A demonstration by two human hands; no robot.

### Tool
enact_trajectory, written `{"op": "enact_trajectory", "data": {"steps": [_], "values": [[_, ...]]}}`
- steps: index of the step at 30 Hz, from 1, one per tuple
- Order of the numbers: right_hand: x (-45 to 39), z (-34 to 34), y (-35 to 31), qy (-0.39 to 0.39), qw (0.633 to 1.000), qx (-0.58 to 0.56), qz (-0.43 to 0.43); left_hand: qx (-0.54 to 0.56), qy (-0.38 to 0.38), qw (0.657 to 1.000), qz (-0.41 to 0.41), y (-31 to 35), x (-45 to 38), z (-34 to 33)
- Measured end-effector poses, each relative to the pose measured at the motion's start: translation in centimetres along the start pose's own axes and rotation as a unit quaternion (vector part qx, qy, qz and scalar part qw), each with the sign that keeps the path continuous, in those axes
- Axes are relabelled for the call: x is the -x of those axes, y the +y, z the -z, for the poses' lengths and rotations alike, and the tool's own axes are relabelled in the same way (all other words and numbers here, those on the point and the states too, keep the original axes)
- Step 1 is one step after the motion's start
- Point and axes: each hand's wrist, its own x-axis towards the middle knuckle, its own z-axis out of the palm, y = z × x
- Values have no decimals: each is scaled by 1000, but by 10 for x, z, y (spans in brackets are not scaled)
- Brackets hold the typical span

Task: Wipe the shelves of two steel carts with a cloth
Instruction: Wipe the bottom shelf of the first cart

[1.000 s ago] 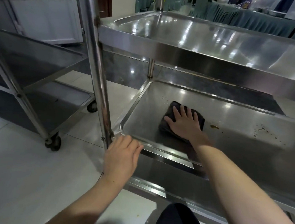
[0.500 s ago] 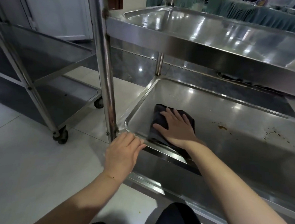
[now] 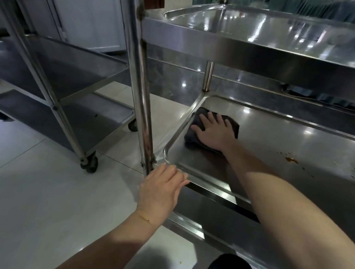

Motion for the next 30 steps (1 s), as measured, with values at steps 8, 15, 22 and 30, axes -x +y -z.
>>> {"op": "enact_trajectory", "data": {"steps": [8,15,22,30], "values": [[27,-10,-7,4,997,3,76,7,13,1000,17,4,3,-3],[-17,-2,-13,8,999,-33,-13,18,12,999,27,3,3,-4],[54,-19,-48,19,996,-44,78,25,0,999,45,7,5,-3],[27,-10,-39,53,995,-84,19,39,9,999,34,13,14,-3]]}}
